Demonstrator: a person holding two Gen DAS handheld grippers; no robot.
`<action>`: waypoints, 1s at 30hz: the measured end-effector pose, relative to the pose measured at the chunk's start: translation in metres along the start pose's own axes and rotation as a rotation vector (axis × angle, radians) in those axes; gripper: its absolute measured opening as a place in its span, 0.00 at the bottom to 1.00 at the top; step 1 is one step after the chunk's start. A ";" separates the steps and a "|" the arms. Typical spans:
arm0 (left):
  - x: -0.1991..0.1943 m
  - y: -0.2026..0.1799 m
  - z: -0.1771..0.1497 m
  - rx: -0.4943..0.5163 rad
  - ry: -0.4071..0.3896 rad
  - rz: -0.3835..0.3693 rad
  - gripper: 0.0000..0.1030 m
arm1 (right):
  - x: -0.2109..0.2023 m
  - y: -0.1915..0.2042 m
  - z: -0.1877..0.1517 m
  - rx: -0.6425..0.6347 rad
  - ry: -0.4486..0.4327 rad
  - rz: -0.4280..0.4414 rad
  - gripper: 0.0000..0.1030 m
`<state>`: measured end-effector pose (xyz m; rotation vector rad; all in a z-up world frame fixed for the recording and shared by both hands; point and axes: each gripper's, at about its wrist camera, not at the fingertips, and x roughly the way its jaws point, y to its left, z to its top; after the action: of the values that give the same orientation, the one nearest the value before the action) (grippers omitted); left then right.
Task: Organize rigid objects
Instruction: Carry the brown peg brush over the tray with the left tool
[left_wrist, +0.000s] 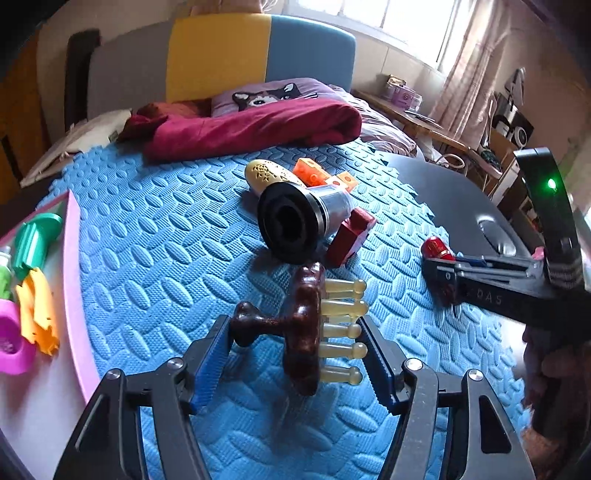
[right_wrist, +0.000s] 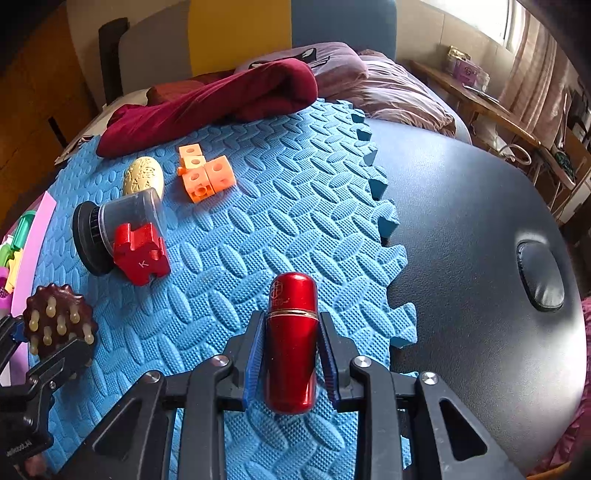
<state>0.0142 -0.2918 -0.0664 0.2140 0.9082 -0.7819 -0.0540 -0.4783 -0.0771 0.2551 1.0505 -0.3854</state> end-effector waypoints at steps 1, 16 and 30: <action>-0.002 0.001 -0.002 0.004 -0.003 0.005 0.66 | 0.000 0.001 0.000 -0.004 -0.001 -0.003 0.25; -0.064 0.029 -0.019 -0.029 -0.071 -0.011 0.66 | 0.000 0.006 -0.001 -0.040 -0.014 -0.026 0.26; -0.141 0.139 -0.045 -0.210 -0.161 0.253 0.66 | -0.002 0.014 -0.004 -0.112 -0.034 -0.079 0.25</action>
<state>0.0304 -0.0988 -0.0058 0.0775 0.7859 -0.4585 -0.0514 -0.4639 -0.0770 0.1071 1.0468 -0.3993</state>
